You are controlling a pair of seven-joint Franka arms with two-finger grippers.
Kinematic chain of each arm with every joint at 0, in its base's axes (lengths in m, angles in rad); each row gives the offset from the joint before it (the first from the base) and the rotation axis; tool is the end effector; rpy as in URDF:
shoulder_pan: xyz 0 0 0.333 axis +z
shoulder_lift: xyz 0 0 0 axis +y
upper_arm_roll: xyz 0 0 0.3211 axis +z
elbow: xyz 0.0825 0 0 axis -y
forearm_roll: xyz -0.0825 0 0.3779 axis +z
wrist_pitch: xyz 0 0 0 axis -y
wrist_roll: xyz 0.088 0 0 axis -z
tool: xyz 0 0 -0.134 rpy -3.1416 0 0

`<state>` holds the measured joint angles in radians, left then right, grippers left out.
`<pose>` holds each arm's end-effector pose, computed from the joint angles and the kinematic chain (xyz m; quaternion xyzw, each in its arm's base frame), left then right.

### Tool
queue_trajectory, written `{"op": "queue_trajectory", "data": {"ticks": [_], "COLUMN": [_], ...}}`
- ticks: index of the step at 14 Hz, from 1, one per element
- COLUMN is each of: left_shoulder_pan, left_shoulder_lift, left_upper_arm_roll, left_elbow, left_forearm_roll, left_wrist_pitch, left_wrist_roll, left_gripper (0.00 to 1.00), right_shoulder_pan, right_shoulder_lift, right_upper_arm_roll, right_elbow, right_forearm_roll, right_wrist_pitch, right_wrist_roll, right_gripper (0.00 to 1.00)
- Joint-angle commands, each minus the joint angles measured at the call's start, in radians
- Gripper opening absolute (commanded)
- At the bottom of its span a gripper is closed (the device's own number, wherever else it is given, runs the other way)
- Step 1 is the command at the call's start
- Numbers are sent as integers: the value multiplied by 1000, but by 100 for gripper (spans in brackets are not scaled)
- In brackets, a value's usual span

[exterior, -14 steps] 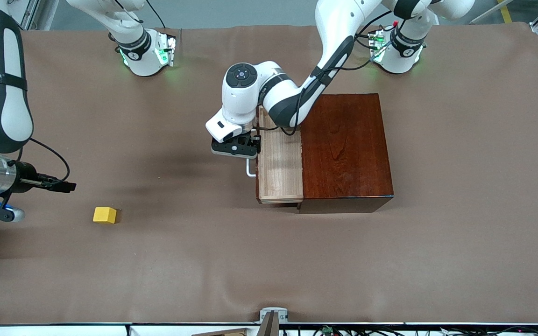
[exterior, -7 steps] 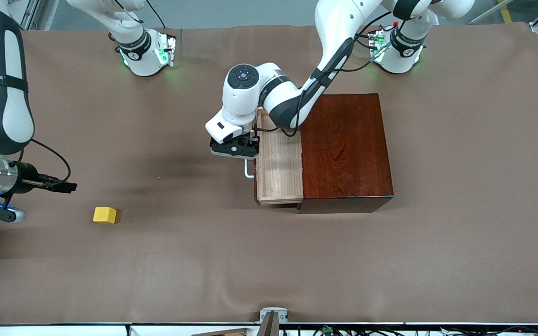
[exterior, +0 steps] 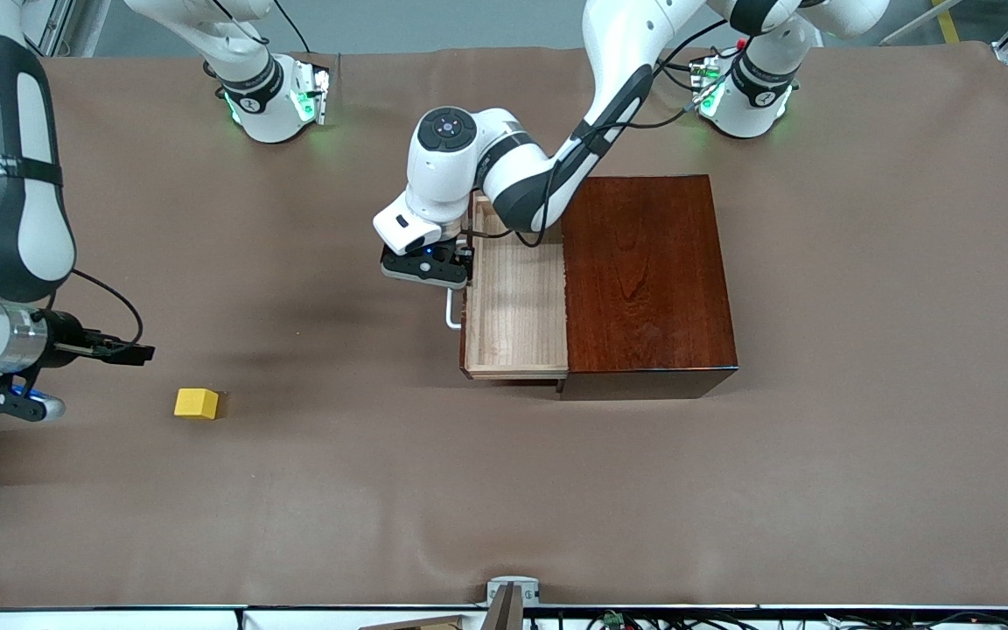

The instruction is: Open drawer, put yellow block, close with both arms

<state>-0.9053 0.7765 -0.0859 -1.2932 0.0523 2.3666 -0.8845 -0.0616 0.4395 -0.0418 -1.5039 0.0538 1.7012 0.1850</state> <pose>0.4418 -0.6412 0.2949 0.9874 -0.0519 0.0826 0.1245 0.6442 -0.0569 0.3768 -0.9814 0.1484 0.1212 0.0121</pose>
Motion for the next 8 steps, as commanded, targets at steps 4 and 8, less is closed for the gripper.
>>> {"op": "queue_trajectory", "data": {"ticks": [4, 8], "left_shoulder_pan": [5, 63], "left_shoulder_lift": [-11, -191], "left_upper_arm_roll": [11, 46], "left_elbow": [46, 42], "left_forearm_roll": [-19, -8], "left_wrist_pitch": [-47, -284], "left_wrist_roll": [-21, -11], "left_gripper": [100, 100], "right_shoulder_pan": [0, 13], "right_shoulder_lift": [37, 125], "right_upper_arm_roll": [13, 13], "right_elbow": [-68, -75], "right_forearm_roll": [9, -3], "right_wrist_pitch": [159, 308], "right_wrist_roll": [-16, -25], "right_gripper": [100, 100]}}
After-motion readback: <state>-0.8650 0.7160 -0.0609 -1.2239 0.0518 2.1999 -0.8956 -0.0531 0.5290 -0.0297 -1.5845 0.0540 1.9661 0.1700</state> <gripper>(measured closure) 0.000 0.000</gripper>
